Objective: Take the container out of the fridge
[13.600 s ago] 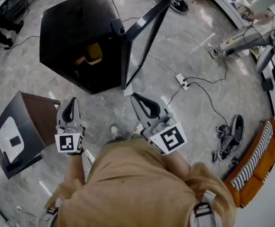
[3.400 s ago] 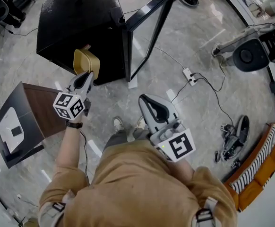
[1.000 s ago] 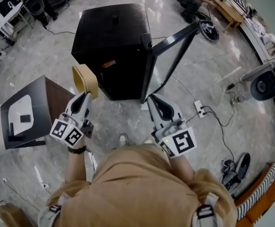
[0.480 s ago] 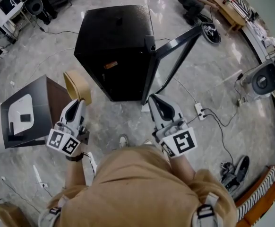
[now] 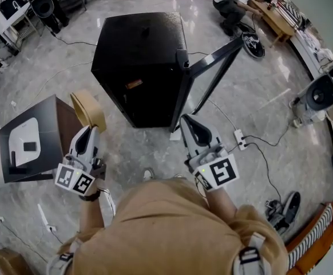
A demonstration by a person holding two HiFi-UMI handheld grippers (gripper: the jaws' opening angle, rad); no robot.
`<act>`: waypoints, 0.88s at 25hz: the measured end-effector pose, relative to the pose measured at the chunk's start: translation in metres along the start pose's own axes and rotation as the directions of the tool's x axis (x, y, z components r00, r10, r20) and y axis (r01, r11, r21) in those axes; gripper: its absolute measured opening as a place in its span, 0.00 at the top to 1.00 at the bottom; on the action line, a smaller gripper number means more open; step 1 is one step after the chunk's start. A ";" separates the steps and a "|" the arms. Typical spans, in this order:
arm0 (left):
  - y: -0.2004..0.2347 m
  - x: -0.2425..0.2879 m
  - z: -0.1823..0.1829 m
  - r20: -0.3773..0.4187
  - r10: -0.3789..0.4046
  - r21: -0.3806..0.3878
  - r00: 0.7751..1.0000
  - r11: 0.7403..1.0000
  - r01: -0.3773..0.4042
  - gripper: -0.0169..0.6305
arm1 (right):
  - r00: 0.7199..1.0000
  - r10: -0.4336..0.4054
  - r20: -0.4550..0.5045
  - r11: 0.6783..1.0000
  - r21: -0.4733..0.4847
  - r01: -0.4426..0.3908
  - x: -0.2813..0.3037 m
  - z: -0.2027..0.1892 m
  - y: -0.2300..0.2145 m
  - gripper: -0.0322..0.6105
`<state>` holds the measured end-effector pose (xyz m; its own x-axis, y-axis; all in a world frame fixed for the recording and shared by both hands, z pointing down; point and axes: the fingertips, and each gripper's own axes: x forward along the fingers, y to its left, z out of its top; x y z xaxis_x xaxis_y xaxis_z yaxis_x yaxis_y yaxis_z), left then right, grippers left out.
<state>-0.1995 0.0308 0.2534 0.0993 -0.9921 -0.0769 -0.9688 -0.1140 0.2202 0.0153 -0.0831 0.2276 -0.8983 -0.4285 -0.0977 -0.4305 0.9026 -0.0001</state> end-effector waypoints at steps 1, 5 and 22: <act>0.000 -0.002 0.002 0.005 0.003 -0.002 1.000 1.000 -0.003 0.94 | 1.000 0.003 0.001 1.000 -0.005 -0.003 0.001 0.001 0.000 0.94; 0.003 -0.009 0.008 0.024 0.018 -0.012 1.000 1.000 -0.018 0.94 | 1.000 0.008 -0.003 1.000 -0.015 -0.008 0.006 0.001 -0.001 0.94; 0.007 -0.022 0.020 0.074 0.044 -0.028 0.996 0.999 -0.042 0.94 | 1.000 0.006 0.020 0.999 -0.038 -0.005 0.020 0.015 -0.013 0.94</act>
<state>-0.2131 0.0533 0.2369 0.0392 -0.9895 -0.1388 -0.9654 -0.0733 0.2503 0.0042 -0.1032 0.2105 -0.8988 -0.4223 -0.1173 -0.4290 0.9025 0.0378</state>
